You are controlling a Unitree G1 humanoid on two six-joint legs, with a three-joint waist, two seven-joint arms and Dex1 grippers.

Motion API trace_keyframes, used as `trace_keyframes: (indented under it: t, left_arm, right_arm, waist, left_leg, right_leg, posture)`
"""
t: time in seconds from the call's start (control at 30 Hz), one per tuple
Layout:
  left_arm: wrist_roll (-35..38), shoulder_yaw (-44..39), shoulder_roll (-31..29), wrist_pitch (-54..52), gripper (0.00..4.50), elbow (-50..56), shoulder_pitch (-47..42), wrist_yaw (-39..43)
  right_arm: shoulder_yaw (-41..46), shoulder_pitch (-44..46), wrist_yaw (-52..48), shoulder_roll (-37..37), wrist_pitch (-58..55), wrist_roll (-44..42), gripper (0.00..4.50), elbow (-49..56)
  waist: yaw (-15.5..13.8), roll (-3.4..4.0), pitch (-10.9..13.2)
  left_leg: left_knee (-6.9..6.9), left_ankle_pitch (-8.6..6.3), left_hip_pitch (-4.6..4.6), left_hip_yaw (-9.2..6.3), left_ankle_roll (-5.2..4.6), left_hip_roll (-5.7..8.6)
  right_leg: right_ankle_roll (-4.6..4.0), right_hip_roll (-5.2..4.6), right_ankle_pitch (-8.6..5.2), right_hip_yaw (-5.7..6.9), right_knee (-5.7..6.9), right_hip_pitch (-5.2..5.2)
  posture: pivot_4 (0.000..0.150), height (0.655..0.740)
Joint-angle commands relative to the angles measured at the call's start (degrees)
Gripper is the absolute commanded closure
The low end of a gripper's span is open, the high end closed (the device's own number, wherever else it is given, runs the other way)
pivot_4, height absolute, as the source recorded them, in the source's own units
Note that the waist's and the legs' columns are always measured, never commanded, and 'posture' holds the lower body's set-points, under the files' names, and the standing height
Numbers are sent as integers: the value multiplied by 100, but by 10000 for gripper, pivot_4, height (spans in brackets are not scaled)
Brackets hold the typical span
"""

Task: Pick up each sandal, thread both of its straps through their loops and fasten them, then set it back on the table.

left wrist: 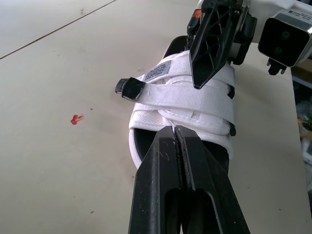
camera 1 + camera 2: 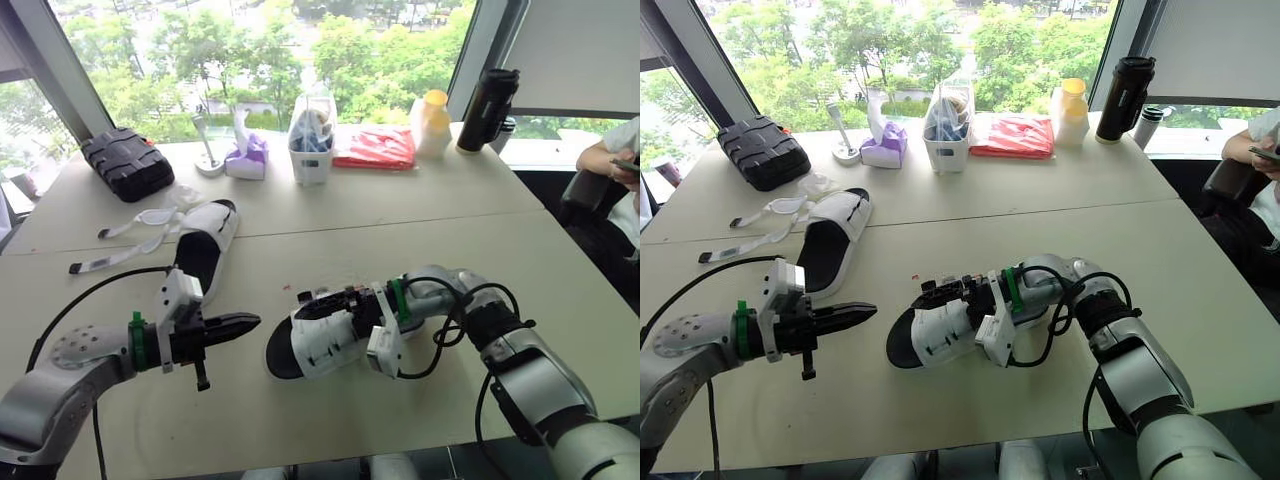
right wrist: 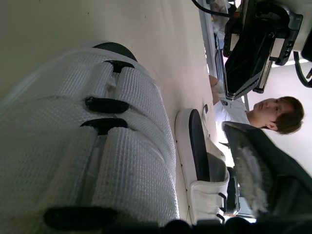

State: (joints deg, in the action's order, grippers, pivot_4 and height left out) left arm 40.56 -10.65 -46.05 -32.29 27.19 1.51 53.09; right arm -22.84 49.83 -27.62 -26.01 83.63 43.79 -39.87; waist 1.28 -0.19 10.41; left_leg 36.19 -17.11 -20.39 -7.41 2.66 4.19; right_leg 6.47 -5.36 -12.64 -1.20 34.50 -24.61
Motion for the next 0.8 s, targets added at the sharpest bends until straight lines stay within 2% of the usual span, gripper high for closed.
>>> trace_keyframes:
  t: [0.03, 0.1, 0.13, 0.3, 0.37, 0.43, 0.5, 0.63, 0.8]
  left_arm:
    - [43, -257, 12, 50, 45000, 190, 37, -100]
    - [44, -265, 22, 59, 45000, 203, 50, -132]
    - [51, -268, 44, 61, 45000, 215, 55, -161]
    - [31, -307, 289, 118, 45000, 134, -13, -427]
    - [3, -309, 377, 150, 45000, 122, -47, -511]
    - [-124, -267, 407, 197, 45000, 71, -51, -562]
    - [-231, -209, 428, 244, 45000, 40, -51, -583]
    - [-333, -117, 518, 300, 45000, 61, -55, -638]
    - [-422, -100, 642, 334, 45000, 97, -47, -716]
  right_arm:
    - [-65, 142, 477, -25, 22, 316, 32543, -21]
    - [-92, 167, 724, -75, -19, 493, 41053, -7]
    - [-71, 172, 848, -111, -56, 521, 42628, 4]
    - [218, 341, 1349, -247, -1109, 398, 42628, -17]
    - [326, 463, 1446, -240, -1956, 348, 42628, -149]
    - [585, 700, 1537, -93, -3625, 328, 42628, -385]
    - [659, 946, 1717, -15, -4701, 389, 42628, -573]
    - [465, 1661, 2378, 203, -6463, 614, 42628, -1580]
    - [229, 2225, 2809, 549, -7659, 500, 42628, -2672]
  waist:
    - [0, 0, 0]
    - [-1, 0, 0]
    - [-2, 0, 0]
    - [-9, -1, 0]
    - [-9, -2, 0]
    - [-5, -3, 1]
    - [-9, -3, 1]
    - [8, -3, 2]
    - [67, -3, 1]
  left_leg:
    - [0, 1, 0, 0, 2, -1]
    - [1, 5, 0, 0, 9, -1]
    - [1, 6, 0, 1, 11, -1]
    - [12, 10, 1, 7, 15, 0]
    - [18, 11, 1, 11, 17, 0]
    - [22, 14, 2, 14, 21, -1]
    - [27, 16, 0, 18, 24, -3]
    - [26, 17, -6, 19, 25, -3]
    - [11, 17, -13, 30, 26, -4]
  right_leg:
    - [-2, 2, 0, 0, 4, -2]
    - [-3, 2, 1, -1, 11, -5]
    - [-4, 2, 1, -2, 13, -5]
    - [-10, 2, 5, -6, 31, -5]
    - [-11, 2, 4, -10, 45, -9]
    - [-11, 2, 4, -10, 53, -10]
    - [-17, 4, 7, -11, 63, -13]
    - [-20, 4, 8, -15, 64, -25]
    - [-29, 2, 4, -18, 63, -38]
  posture:
    - [1500, 7400]
    - [1500, 7400]
    - [1500, 7400]
    - [1500, 7400]
    - [1500, 7400]
    - [1500, 7400]
    - [1500, 7400]
    - [1500, 7400]
    - [1500, 7400]
